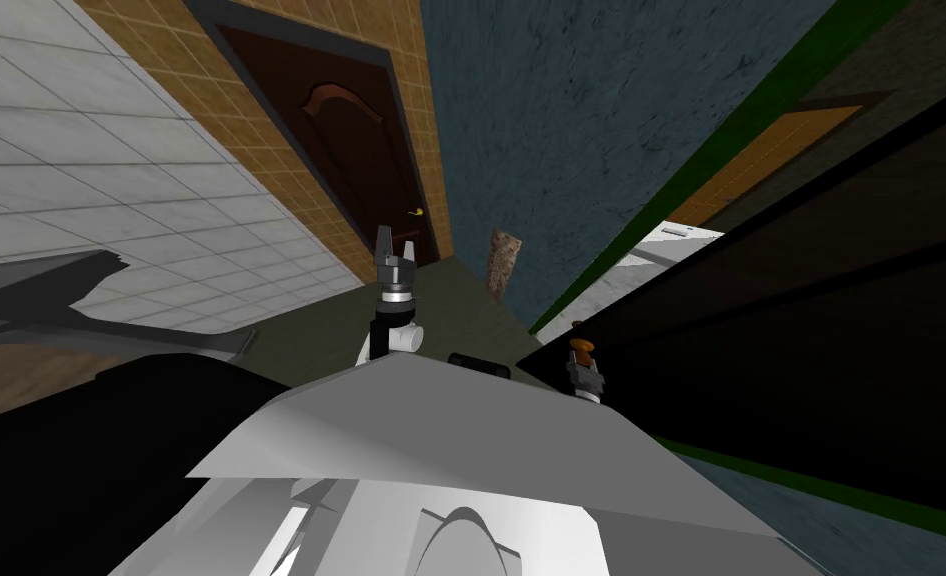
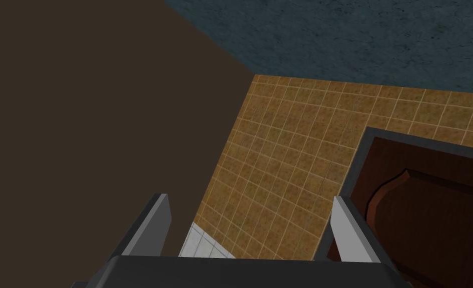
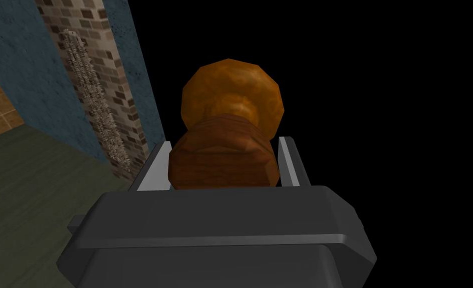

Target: Pull the door open

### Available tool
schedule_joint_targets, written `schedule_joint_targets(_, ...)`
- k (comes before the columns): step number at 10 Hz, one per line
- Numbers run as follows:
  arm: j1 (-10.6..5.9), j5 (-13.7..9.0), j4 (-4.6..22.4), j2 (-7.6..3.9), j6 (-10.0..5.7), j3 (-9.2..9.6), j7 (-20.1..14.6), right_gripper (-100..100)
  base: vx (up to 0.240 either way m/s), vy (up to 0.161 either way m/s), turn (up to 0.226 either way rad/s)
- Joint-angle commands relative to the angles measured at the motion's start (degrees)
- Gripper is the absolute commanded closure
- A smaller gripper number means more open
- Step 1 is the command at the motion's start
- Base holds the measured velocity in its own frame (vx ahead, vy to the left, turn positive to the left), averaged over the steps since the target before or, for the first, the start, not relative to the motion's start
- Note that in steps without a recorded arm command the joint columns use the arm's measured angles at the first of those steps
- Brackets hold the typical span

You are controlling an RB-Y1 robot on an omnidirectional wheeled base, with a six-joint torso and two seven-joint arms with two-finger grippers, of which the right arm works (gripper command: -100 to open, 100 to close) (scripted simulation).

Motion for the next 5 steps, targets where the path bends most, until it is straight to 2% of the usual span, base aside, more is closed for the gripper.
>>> schedule_joint_targets(1,0.83,0.8,-0.3,-0.98,-1.11,1.33,-1.2,100,-0.268,-0.027,0.101)
schedule_joint_targets(3,1.43,1.6,-0.5,-1.9,-2.18,2.68,-2.3,100,-0.264,-0.013,0.096)
schedule_joint_targets(4,1.17,1.4,-0.2,-1.64,-1.79,2.33,-1.9,100,-0.12,-0.007,0.021)
schedule_joint_targets(5,1.69,1.9,0.2,-2.19,-2.82,3.4,-2.8,100,-0.168,-0.017,0.115)
